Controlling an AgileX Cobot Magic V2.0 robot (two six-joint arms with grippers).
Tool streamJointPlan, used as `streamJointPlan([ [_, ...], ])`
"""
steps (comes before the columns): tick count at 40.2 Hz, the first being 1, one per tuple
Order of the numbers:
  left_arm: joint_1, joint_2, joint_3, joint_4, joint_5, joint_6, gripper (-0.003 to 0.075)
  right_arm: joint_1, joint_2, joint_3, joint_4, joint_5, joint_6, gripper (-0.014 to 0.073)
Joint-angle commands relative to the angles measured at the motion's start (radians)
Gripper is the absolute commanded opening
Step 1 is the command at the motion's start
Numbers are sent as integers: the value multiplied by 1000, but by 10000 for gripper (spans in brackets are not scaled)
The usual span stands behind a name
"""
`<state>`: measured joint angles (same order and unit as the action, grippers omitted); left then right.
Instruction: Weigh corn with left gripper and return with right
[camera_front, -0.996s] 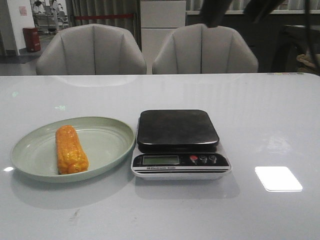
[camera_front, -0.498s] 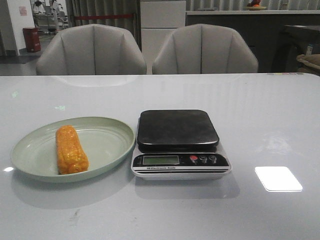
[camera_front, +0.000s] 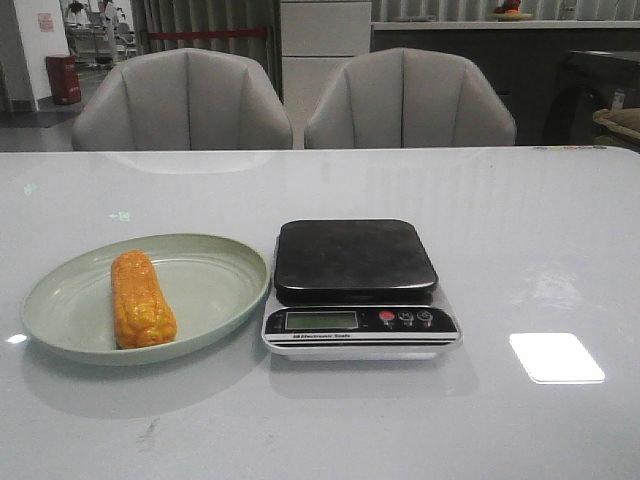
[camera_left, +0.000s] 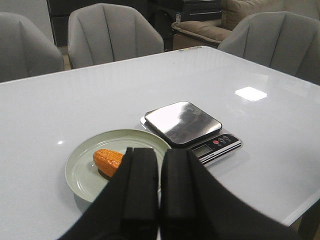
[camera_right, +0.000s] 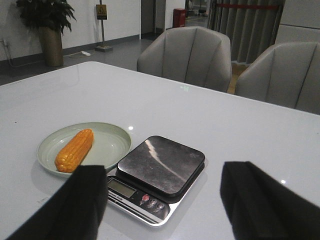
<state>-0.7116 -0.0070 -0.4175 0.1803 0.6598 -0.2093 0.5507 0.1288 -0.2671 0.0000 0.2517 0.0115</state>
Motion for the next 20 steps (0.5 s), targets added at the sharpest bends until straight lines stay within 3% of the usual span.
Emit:
streamJointPlan([
  [1, 1, -5, -22, 7, -80, -2, 121, -6, -7, 18, -6, -131, -12, 572],
  [5, 1, -5, -22, 7, -80, -2, 121, -6, -7, 29, -6, -130, -12, 451],
  [9, 1, -5, -22, 7, -80, -2, 121, -6, -7, 29, -6, -130, -12, 111],
  [13, 1, -5, -22, 7, -80, -2, 121, -6, -7, 29, -6, -129, -6, 203],
  [20, 1, -5, -22, 7, -80, -2, 121, -6, -7, 29, -6, -129, -6, 209],
])
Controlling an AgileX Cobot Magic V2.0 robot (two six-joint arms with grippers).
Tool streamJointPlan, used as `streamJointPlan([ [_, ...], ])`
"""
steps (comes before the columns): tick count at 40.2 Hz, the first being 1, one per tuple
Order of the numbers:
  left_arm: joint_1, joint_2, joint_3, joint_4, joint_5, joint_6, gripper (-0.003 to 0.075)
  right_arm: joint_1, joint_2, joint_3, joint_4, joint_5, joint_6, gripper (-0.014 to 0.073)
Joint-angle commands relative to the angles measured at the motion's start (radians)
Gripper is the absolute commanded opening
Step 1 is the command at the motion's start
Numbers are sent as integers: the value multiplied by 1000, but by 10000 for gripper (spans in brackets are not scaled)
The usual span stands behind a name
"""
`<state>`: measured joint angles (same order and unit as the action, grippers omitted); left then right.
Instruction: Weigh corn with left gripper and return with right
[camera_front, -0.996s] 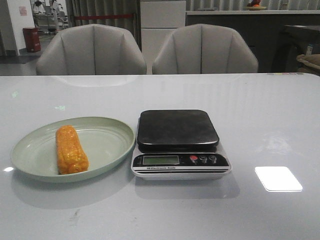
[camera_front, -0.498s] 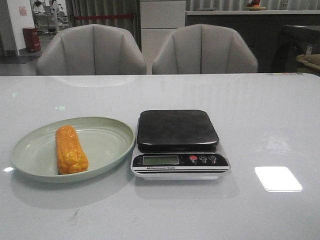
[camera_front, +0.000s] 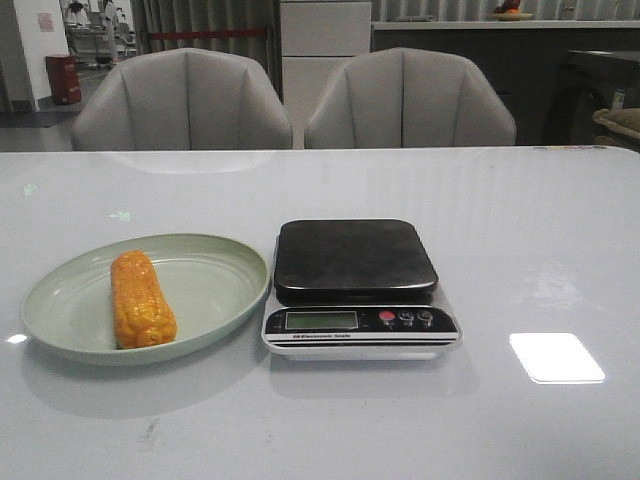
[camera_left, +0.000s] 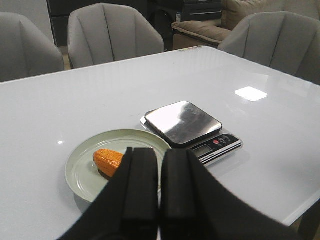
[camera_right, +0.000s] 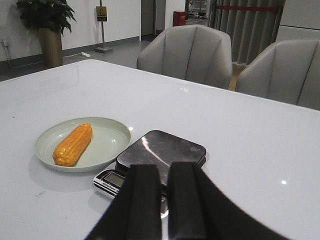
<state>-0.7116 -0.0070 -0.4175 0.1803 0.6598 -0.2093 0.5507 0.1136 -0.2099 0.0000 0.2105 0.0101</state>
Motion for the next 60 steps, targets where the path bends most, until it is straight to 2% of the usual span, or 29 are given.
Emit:
streamJointPlan([
  [1, 1, -5, -22, 7, -80, -2, 121, -6, 8, -29, -6, -87, -4, 209],
  [17, 1, -5, -15, 7, -80, -2, 121, -6, 8, -29, -6, -87, -4, 209],
  [21, 29, -5, -3, -5, -80, -2, 121, -6, 8, -29, -6, -87, -4, 209],
  [26, 130, -5, 20, -5, -133, -2, 121, -6, 8, -29, -6, -87, -4, 209],
  [33, 330, -5, 129, -5, -449, -2, 121, -6, 8, -29, -6, -87, -4, 209],
  [42, 553, -16, 343, -5, -684, -2, 121, -6, 8, -29, -6, -87, -4, 209],
  [46, 613, -21, 425, -71, -715, -2, 121, -6, 8, -29, -6, -86, -4, 209],
  [48, 635, -21, 422, -94, -652, -2, 121, -6, 8, -29, -6, -86, -4, 209],
  [60, 695, -21, 425, -84, -670, -2, 121, -6, 8, -29, -6, -86, -4, 209],
])
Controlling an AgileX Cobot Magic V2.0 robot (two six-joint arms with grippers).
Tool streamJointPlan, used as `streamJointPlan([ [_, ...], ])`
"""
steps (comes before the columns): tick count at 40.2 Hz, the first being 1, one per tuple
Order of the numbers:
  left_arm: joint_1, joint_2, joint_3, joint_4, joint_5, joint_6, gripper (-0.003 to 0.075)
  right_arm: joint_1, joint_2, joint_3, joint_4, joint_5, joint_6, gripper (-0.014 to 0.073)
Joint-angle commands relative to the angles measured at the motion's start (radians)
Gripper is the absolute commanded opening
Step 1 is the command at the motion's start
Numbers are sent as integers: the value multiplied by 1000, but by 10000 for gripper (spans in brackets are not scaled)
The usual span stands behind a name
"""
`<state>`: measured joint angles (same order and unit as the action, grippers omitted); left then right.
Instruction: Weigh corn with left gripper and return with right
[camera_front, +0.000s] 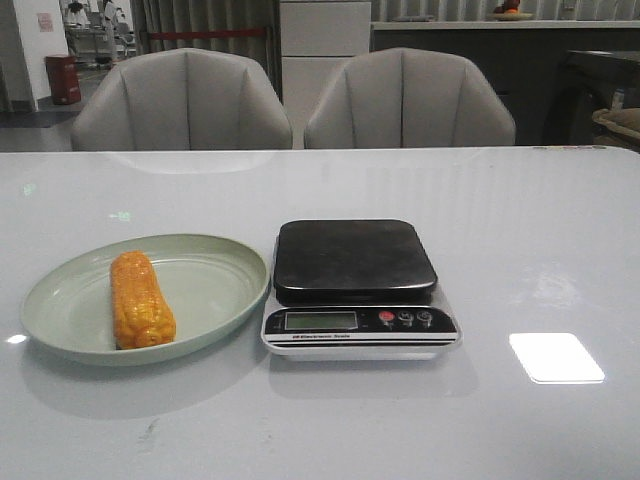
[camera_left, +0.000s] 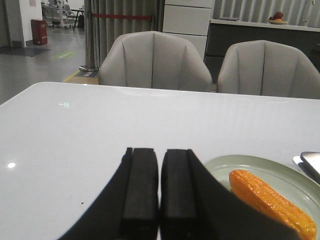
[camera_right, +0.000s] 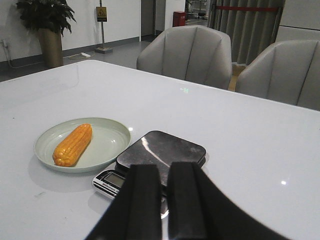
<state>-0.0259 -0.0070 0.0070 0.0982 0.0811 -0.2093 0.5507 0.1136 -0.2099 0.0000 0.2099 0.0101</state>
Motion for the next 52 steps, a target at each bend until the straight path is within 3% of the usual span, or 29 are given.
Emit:
streamJointPlan([
  [1, 9, -21, 1, 0, -96, -2, 121, -6, 8, -29, -6, -85, -4, 209],
  [46, 9, -21, 1, 6, -105, -2, 121, -7, 8, -29, -6, -85, -4, 209],
  [52, 9, -21, 1, 6, -105, -2, 121, -85, 8, -12, -6, -98, -10, 209],
])
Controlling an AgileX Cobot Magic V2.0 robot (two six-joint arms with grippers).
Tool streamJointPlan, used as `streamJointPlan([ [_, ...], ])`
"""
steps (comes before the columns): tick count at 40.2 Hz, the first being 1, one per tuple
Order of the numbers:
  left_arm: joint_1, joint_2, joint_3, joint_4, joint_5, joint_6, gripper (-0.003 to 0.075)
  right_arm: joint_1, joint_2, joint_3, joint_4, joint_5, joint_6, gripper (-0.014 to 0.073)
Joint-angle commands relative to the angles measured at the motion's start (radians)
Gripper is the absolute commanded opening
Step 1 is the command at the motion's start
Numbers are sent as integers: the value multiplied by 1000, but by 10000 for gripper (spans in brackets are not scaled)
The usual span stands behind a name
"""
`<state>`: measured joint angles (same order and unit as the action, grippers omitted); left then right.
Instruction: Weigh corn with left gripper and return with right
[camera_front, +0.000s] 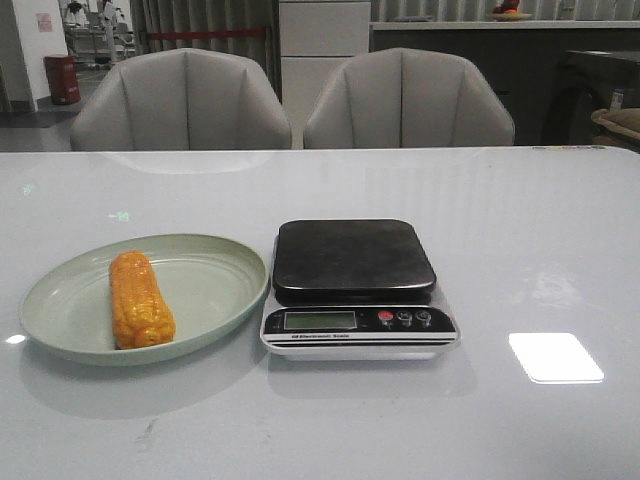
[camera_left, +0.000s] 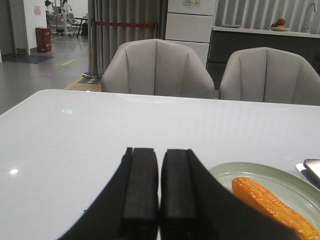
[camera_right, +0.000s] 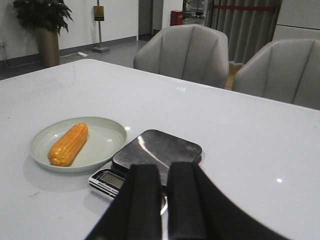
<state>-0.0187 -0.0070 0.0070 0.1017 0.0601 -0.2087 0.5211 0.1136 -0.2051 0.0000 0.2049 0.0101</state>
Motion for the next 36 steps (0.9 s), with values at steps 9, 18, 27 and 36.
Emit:
streamJointPlan([
  [9, 2, -21, 1, 2, -84, -3, 121, -290, 2, 75, -6, -190, -4, 209],
  [18, 2, -21, 1, 2, -84, -3, 121, -448, 2, 172, -6, -306, -4, 209],
  [27, 2, -21, 1, 2, -84, -3, 121, -471, -91, 224, -6, -323, -4, 209],
  [36, 2, -19, 1, 2, -84, -3, 121, -472, -143, 236, -6, -308, -4, 209],
])
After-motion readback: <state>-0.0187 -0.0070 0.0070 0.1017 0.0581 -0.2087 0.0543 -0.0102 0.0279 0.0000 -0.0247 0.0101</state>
